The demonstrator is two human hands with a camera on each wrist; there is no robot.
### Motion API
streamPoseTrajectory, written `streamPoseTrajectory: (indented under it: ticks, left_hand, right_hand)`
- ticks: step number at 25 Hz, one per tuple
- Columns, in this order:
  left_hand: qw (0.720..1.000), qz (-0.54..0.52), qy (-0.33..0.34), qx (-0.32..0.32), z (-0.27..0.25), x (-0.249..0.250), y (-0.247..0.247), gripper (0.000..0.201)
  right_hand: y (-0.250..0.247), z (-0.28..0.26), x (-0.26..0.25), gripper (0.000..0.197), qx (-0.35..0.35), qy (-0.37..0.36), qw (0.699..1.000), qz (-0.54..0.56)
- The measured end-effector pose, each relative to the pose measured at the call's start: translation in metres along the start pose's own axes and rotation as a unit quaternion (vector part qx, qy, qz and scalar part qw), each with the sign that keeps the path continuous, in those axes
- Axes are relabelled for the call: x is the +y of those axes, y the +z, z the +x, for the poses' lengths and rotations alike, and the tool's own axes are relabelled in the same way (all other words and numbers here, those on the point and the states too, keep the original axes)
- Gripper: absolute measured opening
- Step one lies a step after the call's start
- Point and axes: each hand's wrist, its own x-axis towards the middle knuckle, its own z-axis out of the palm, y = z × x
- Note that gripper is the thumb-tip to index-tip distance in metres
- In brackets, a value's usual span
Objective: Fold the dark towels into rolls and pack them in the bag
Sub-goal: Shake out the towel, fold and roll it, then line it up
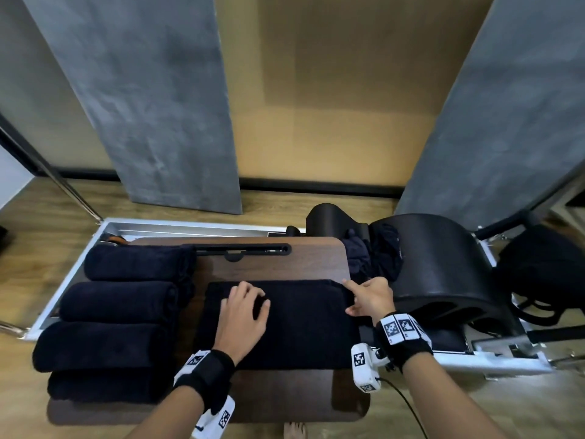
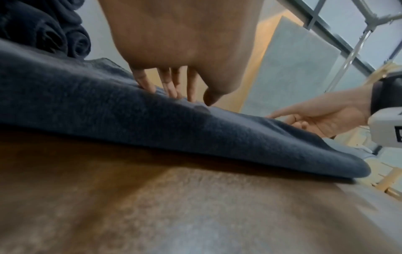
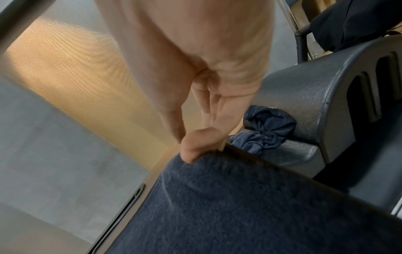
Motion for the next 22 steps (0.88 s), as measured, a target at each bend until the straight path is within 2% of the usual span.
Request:
streamPoseTrajectory:
  ticks: [2, 3, 4, 6, 9, 13, 17, 20, 22]
  left_hand:
    - [0.998, 0.048, 0.013, -0.039, -0.003, -0.003, 0.008, 0.039]
    - [0.996, 0.069, 0.016, -0.053, -0.005, -0.005, 0.011, 0.050]
    - [0.994, 0.085, 0.018, -0.073, -0.008, -0.008, 0.014, 0.060]
    - [0.987, 0.112, 0.026, -0.109, -0.012, -0.012, 0.019, 0.072]
    - [0.981, 0.136, 0.031, -0.138, -0.010, -0.015, 0.021, 0.075]
    - [0.978, 0.147, 0.038, -0.146, -0.010, -0.016, 0.019, 0.075]
    - [0.976, 0.154, 0.040, -0.149, -0.011, -0.016, 0.019, 0.076]
    - [0.976, 0.151, 0.040, -0.152, -0.011, -0.015, 0.018, 0.075]
    - [0.976, 0.149, 0.039, -0.152, -0.012, -0.015, 0.018, 0.075]
  right_hand:
    - [0.001, 0.001, 0.001, 0.046, -0.007, -0.019, 0.998, -0.059]
    - [0.002, 0.001, 0.002, 0.043, -0.010, -0.035, 0.996, -0.078]
    - [0.004, 0.002, 0.003, 0.036, -0.007, -0.044, 0.996, -0.071]
    - [0.005, 0.004, 0.005, 0.024, 0.005, -0.034, 0.999, 0.016]
    - [0.004, 0.008, 0.007, 0.018, 0.010, 0.013, 0.987, 0.157]
    - [0.007, 0.009, 0.008, 0.028, 0.011, 0.069, 0.978, 0.198]
    - [0.007, 0.010, 0.010, 0.019, 0.015, 0.058, 0.970, 0.237]
    - [-0.002, 0.014, 0.012, 0.028, 0.070, 0.041, 0.932, 0.354]
    - [-0.005, 0.015, 0.012, 0.025, 0.097, 0.019, 0.925, 0.367]
